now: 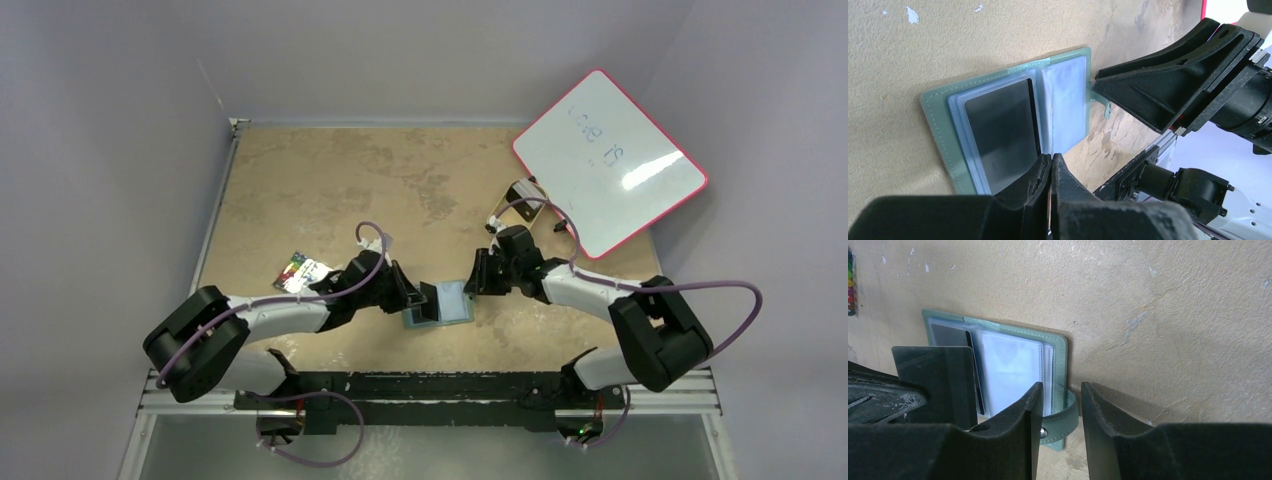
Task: Put the credit cards into the card holder
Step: Insert the credit card into the card holder.
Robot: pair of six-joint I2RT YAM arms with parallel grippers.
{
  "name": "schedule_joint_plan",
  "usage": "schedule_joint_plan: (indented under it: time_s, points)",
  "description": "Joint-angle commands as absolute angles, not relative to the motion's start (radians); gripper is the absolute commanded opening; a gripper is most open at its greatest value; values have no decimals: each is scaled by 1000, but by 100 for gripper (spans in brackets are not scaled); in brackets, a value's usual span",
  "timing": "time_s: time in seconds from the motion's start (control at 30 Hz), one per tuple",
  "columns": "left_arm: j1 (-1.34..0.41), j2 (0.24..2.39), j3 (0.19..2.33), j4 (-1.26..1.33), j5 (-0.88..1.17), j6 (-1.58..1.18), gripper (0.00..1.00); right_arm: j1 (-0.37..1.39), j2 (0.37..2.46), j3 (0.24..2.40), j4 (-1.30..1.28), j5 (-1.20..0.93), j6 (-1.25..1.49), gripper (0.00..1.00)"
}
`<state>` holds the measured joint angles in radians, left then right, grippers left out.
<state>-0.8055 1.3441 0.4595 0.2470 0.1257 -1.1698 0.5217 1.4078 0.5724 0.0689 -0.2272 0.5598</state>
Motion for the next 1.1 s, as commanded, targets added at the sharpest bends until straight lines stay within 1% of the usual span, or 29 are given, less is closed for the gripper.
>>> schedule_joint_plan:
  time_s: [0.0,0.2,0.4,1.07]
  points:
    - [-808,1365,455,322,122,-1188,0,525,1404,568,100,-240,569,36]
    - [-808,1398,443,357,130,-1203,0,525,1404,568,101,-242,569,36]
    - [-808,1410,446,323,108,-1217,0,525,1402,564,105,-242,577,36]
    - [-814,1467,439,409,70,-1238,0,540,1394,519,159,-261,641,31]
